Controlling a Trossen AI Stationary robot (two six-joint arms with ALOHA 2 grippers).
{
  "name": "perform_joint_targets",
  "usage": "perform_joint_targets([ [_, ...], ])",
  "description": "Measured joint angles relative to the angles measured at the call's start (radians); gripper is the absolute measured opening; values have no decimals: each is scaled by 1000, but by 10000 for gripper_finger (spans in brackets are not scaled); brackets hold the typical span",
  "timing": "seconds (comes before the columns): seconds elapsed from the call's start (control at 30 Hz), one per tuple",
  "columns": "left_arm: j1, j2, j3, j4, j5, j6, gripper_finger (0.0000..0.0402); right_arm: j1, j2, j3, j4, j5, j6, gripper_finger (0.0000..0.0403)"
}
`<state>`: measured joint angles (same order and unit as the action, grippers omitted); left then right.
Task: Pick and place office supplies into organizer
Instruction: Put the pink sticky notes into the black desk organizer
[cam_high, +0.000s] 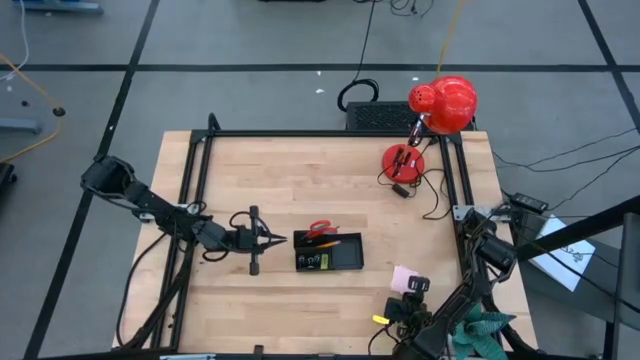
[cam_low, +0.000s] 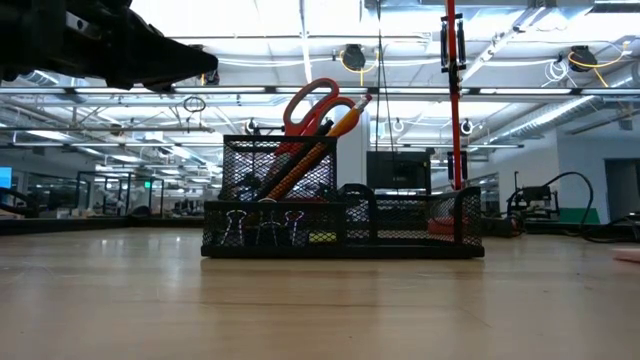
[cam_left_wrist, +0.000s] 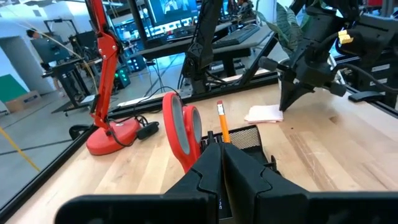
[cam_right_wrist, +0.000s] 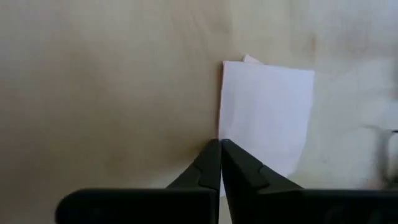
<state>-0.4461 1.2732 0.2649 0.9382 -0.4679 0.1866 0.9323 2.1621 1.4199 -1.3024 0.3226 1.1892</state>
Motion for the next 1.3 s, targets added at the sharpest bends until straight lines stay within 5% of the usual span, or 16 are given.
perform_joint_targets([
  [0.23, 0, 0, 0, 7, 0, -2, 26, -1, -3, 193, -262, 140, 37, 0],
  [0.67, 0, 0, 0, 1, 5, -1, 26, -42, -21, 306, -268, 307, -101, 0],
  [0.97, 0, 0, 0, 1, 6, -6, 26, -119, -165, 168, -270, 199, -234, 35],
  [1.3, 0, 0, 0, 0, 6, 6, 26, -197, -445, -162, -219, 158, 17, 127],
])
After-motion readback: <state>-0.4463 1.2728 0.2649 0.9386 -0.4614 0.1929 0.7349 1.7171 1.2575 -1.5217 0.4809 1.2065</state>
